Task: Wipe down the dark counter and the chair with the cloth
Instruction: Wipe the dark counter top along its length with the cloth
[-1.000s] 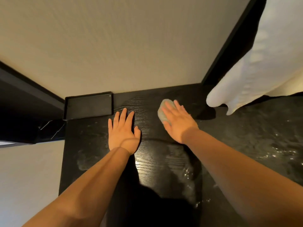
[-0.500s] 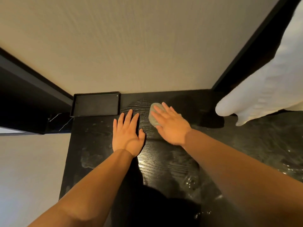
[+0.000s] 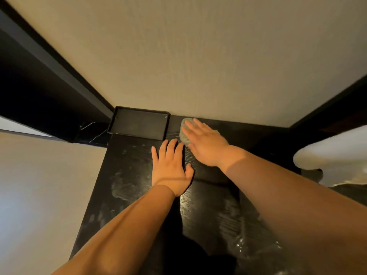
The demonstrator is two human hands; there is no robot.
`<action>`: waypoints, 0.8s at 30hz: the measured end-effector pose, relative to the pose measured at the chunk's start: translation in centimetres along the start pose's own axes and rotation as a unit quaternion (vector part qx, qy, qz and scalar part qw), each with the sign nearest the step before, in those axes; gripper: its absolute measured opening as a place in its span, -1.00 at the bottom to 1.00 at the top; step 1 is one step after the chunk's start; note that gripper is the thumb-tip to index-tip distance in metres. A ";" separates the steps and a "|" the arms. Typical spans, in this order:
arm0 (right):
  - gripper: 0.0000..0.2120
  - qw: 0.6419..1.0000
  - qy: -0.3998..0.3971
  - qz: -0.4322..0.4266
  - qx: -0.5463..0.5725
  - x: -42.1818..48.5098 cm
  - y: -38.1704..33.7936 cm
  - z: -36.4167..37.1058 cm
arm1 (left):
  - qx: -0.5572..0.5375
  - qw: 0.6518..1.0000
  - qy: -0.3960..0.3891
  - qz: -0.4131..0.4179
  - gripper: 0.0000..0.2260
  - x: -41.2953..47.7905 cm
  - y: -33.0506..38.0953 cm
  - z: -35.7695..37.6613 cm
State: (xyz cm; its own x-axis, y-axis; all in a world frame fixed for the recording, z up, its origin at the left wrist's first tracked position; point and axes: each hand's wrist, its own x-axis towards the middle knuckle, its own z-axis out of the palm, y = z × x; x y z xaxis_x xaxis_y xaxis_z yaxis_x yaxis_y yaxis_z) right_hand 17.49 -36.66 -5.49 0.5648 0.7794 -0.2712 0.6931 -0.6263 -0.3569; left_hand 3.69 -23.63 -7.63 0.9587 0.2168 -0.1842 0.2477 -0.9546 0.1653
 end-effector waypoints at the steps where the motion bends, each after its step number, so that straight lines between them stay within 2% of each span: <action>1: -0.42 1.000 -0.006 -0.012 -0.008 1.1 -0.3 -0.2 | -0.002 1.000 0.001 0.000 -0.30 0.0 0.0 0.0; 8: -0.42 0.997 -0.050 -0.046 -0.036 4.3 -0.9 -1.6 | -0.014 1.000 0.015 0.001 -0.29 0.0 -0.1 0.1; 13: -0.42 0.999 0.037 0.038 -0.007 -1.5 2.5 0.0 | -0.004 1.000 0.008 0.004 -0.29 0.0 -0.1 0.1; 17: -0.41 0.994 0.054 0.097 -0.008 -1.9 1.7 0.7 | 0.003 1.000 0.009 0.003 -0.29 0.1 -0.2 0.1; 20: -0.41 0.996 0.049 0.079 0.003 -0.3 -0.1 1.1 | -0.003 1.000 0.012 0.002 -0.29 0.0 -0.1 0.0; 24: -0.43 0.998 0.048 0.051 0.002 -1.0 1.7 0.6 | 0.000 1.000 0.011 -0.003 -0.29 0.1 -0.1 0.1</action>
State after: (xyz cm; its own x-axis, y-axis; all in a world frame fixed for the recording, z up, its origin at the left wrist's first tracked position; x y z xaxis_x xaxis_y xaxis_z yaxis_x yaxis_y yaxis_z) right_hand 17.82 -38.52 -6.38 0.6729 0.7061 -0.2203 0.6274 -0.7026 -0.3358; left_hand 3.69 -23.50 -7.73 0.9600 0.2275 -0.1635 0.2538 -0.9533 0.1637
